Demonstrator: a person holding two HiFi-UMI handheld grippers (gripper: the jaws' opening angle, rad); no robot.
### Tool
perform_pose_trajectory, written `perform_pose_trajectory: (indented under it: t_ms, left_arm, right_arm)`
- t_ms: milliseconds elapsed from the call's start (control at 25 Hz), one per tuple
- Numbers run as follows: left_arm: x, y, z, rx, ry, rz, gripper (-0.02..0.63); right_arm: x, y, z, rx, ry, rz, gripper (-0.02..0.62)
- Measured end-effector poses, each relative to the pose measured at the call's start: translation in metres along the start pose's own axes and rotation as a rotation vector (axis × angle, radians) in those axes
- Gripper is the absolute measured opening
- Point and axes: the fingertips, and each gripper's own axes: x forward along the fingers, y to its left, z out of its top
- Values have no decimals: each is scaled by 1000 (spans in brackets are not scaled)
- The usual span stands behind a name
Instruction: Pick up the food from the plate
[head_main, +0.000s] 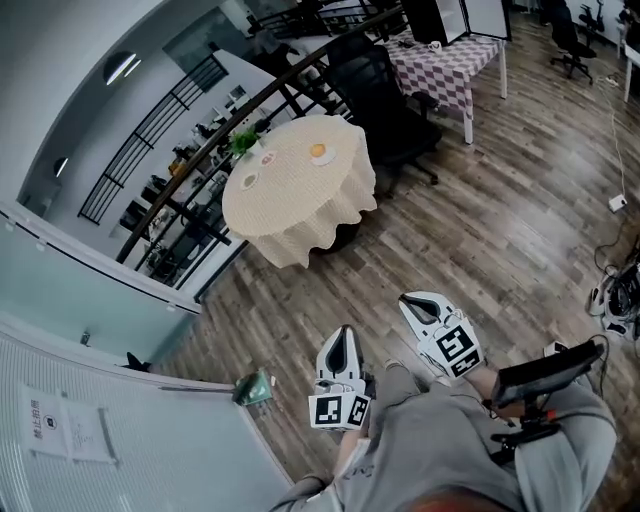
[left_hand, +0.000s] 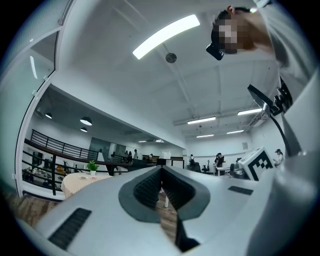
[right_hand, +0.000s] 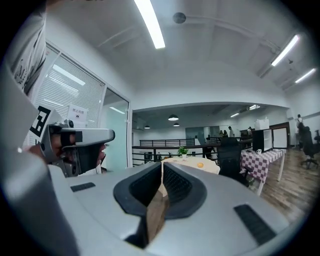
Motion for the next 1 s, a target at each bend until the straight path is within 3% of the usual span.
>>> perform_pose_trajectory:
  t_ms: [200, 600, 1000]
  left_arm:
    - [6, 14, -14, 28, 27, 40, 11]
    - [55, 40, -21, 26, -9, 24, 11]
    - [107, 124, -28, -26, -24, 59, 11]
  right_arm:
    - [10, 4, 4, -31, -9, 40, 21]
    - [44, -45, 14, -52, -11, -39, 21]
    - [134, -70, 28, -99, -38, -70, 21]
